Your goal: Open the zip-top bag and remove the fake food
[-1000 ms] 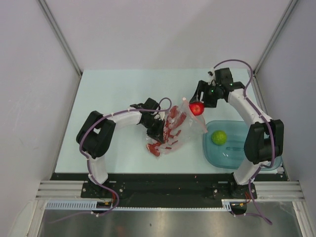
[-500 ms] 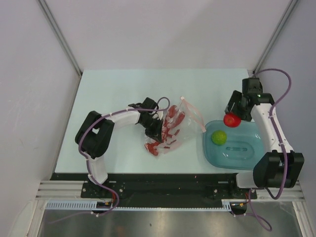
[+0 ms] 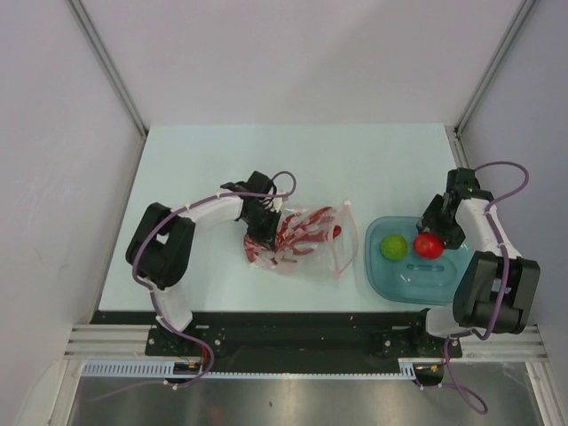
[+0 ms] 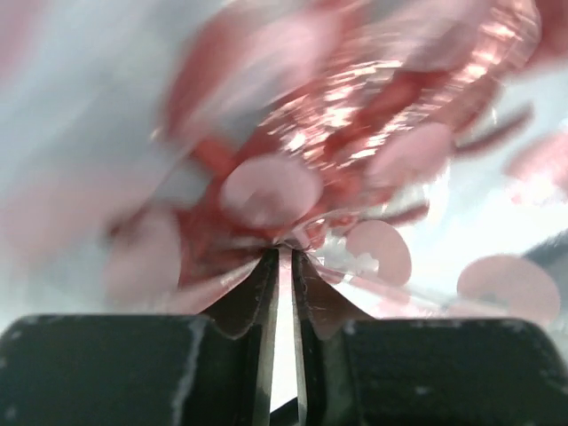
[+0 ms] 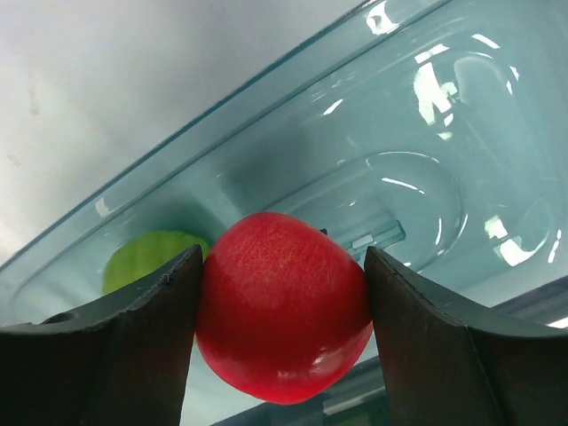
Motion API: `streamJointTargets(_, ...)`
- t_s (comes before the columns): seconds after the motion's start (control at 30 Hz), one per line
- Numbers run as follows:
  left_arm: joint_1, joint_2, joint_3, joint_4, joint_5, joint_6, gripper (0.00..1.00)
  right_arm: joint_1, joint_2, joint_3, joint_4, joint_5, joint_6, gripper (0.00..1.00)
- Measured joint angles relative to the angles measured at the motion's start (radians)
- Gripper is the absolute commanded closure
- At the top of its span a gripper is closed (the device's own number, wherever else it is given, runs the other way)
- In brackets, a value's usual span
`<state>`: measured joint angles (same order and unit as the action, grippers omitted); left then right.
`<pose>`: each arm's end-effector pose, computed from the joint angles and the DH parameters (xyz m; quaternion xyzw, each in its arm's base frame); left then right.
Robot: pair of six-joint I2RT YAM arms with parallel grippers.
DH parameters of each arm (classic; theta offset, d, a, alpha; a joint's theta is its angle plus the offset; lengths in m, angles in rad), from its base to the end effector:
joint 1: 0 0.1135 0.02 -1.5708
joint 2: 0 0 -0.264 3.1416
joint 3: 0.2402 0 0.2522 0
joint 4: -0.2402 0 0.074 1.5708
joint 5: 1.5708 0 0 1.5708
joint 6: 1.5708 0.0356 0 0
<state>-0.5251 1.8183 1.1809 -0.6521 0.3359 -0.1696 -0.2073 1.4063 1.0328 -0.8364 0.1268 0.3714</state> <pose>0.2945 -0.1842 0.1685 0.1957 0.9567 -0.2027 0.0736 0.2587 -0.0590 0.2381 0.2910 0.9377 -0.0474 0.1836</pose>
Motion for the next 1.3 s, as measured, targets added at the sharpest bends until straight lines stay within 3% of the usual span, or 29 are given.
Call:
streamJointTargets(0.13,0.005,-0.033,0.0,-0.028,-0.082,0.028,0.57,-0.001,0.039,-0.039,0.034,-0.005,-0.006,0.22)
streamJointTargets(0.27,0.011,-0.11,0.0,-0.042,-0.094,0.038,0.44,-0.001,0.045,-0.045,0.04,-0.009,-0.007,0.04)
streamJointTargets(0.3,0.011,-0.134,0.0,-0.04,-0.089,0.037,0.32,-0.001,0.045,-0.043,0.039,-0.007,-0.007,0.01)
streamJointTargets(0.5,-0.041,-0.312,0.016,0.017,-0.036,0.013,0.3,0.019,0.042,0.01,-0.011,0.011,-0.006,0.0)
streamJointTargets(0.73,-0.294,-0.39,0.045,0.126,-0.093,0.03,0.31,0.198,-0.079,0.099,-0.062,-0.029,0.031,0.0)
streamJointTargets(1.07,-0.571,-0.304,0.114,0.068,-0.338,0.04,0.29,0.478,-0.305,0.048,-0.153,-0.229,0.197,0.0)
streamJointTargets(1.3,-0.676,-0.234,0.126,0.007,-0.441,0.03,0.22,0.516,-0.421,-0.054,-0.252,-0.243,0.336,0.0)
